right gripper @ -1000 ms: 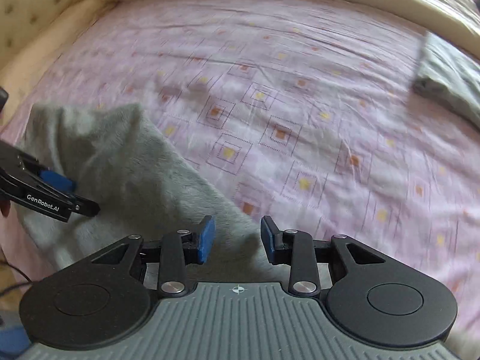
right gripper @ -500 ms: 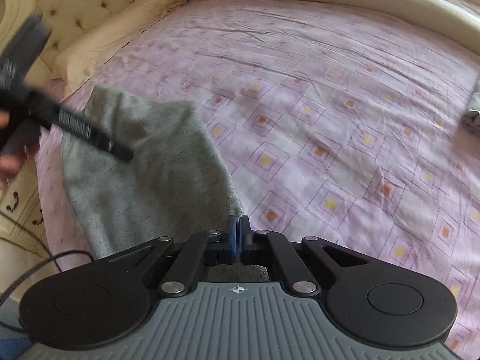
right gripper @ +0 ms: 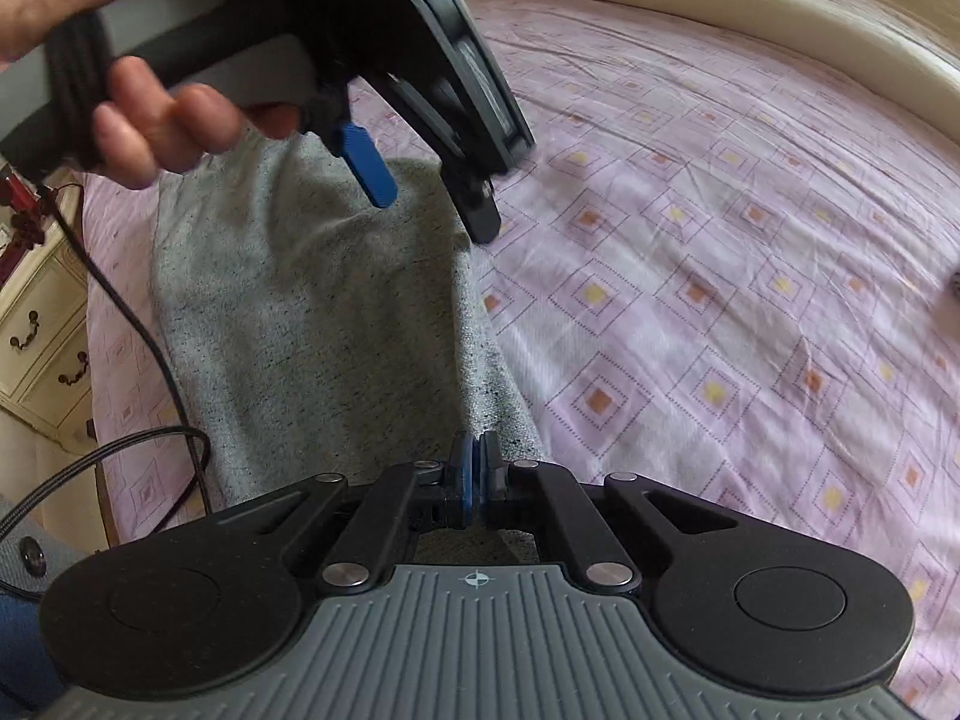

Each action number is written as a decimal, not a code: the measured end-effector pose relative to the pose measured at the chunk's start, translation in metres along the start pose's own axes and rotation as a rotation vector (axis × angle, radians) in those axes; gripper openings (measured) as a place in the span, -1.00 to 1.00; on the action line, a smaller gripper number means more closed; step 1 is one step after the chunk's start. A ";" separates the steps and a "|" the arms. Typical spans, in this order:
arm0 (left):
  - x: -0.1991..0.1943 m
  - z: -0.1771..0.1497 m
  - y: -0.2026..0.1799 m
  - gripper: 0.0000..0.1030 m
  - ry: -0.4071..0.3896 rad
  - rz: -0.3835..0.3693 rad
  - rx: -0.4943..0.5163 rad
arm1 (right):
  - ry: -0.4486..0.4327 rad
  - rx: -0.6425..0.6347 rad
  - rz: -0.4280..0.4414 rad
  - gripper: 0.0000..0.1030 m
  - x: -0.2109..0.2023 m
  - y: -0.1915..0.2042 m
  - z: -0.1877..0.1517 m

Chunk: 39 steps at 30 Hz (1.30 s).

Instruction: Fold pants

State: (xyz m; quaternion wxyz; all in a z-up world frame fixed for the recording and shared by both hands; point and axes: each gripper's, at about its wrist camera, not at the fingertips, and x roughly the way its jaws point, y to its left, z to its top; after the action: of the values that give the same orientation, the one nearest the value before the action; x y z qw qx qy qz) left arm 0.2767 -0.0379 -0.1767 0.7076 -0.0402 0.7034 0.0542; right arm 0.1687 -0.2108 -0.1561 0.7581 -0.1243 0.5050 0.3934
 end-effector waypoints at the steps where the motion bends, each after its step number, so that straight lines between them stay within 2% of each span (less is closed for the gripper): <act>1: 0.003 -0.001 -0.001 0.14 0.002 0.026 0.002 | -0.002 0.003 -0.001 -0.95 -0.001 0.001 0.000; 2: 0.005 -0.003 0.002 -0.29 0.003 0.030 -0.007 | -0.003 0.006 -0.001 -0.95 -0.001 0.002 -0.001; 3: 0.006 -0.005 0.007 -0.59 0.010 0.001 -0.033 | -0.004 0.006 -0.002 -0.95 -0.003 0.004 -0.002; 5: 0.004 -0.013 0.020 -0.69 0.003 -0.066 -0.099 | -0.002 0.000 0.002 -0.95 -0.006 0.006 -0.003; 6: 0.002 -0.018 0.025 -0.76 -0.006 -0.067 -0.107 | 0.001 -0.003 0.007 -0.90 -0.008 0.006 -0.003; 9: -0.006 -0.034 0.035 -0.76 -0.031 -0.070 -0.105 | -0.054 0.025 0.016 -0.90 -0.020 -0.002 0.002; 11: -0.011 -0.044 0.038 -0.76 -0.040 -0.075 -0.110 | -0.116 0.090 0.018 -0.87 -0.028 -0.016 0.007; 13: -0.014 -0.052 0.037 -0.76 -0.042 -0.074 -0.108 | -0.129 0.156 0.009 -0.83 -0.025 -0.034 0.017; 15: -0.014 -0.054 0.035 -0.76 -0.039 -0.070 -0.104 | -0.093 0.176 0.006 -0.83 -0.012 -0.048 0.027; 19: -0.012 -0.056 0.039 -0.76 -0.030 -0.079 -0.125 | 0.027 0.140 0.111 -0.80 0.022 -0.055 0.043; 20: -0.012 -0.057 0.041 -0.76 -0.028 -0.085 -0.137 | 0.049 0.121 0.140 -0.76 0.028 -0.051 0.044; 22: -0.014 -0.058 0.044 -0.75 -0.027 -0.097 -0.155 | 0.081 0.084 0.182 -0.48 0.039 -0.044 0.045; 27: -0.015 -0.059 0.046 -0.75 -0.031 -0.102 -0.157 | 0.148 0.084 0.219 -0.46 0.053 -0.035 0.045; 28: -0.015 -0.058 0.046 -0.75 -0.032 -0.101 -0.156 | 0.145 0.083 0.219 -0.51 0.053 -0.035 0.045; 30: -0.017 -0.057 0.046 -0.75 -0.040 -0.109 -0.153 | 0.087 0.036 0.157 -0.95 0.046 -0.032 0.049; 32: -0.018 -0.051 0.043 -0.69 -0.065 -0.115 -0.125 | 0.046 0.015 0.073 -0.95 0.045 -0.034 0.056; 33: -0.017 -0.046 0.041 -0.59 -0.075 -0.109 -0.108 | 0.040 0.014 0.032 -0.95 0.050 -0.036 0.057; 35: -0.014 -0.035 0.040 -0.58 -0.095 -0.118 -0.094 | 0.050 -0.028 -0.037 -0.95 0.064 -0.034 0.054; 37: -0.016 -0.024 0.041 -0.58 -0.123 -0.154 -0.099 | 0.026 -0.023 -0.063 -0.94 0.071 -0.036 0.052; 38: -0.019 -0.020 0.043 -0.51 -0.138 -0.174 -0.101 | 0.011 0.001 -0.066 -0.93 0.069 -0.039 0.052; 39: -0.024 -0.018 0.044 -0.37 -0.160 -0.191 -0.106 | -0.002 0.031 -0.078 -0.83 0.066 -0.041 0.053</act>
State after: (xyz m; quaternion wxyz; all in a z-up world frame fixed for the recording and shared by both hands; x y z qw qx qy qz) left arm 0.2534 0.0030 -0.1523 0.7602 -0.1397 0.6339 0.0265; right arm 0.2458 -0.1757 -0.1969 0.7752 -0.1317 0.5052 0.3556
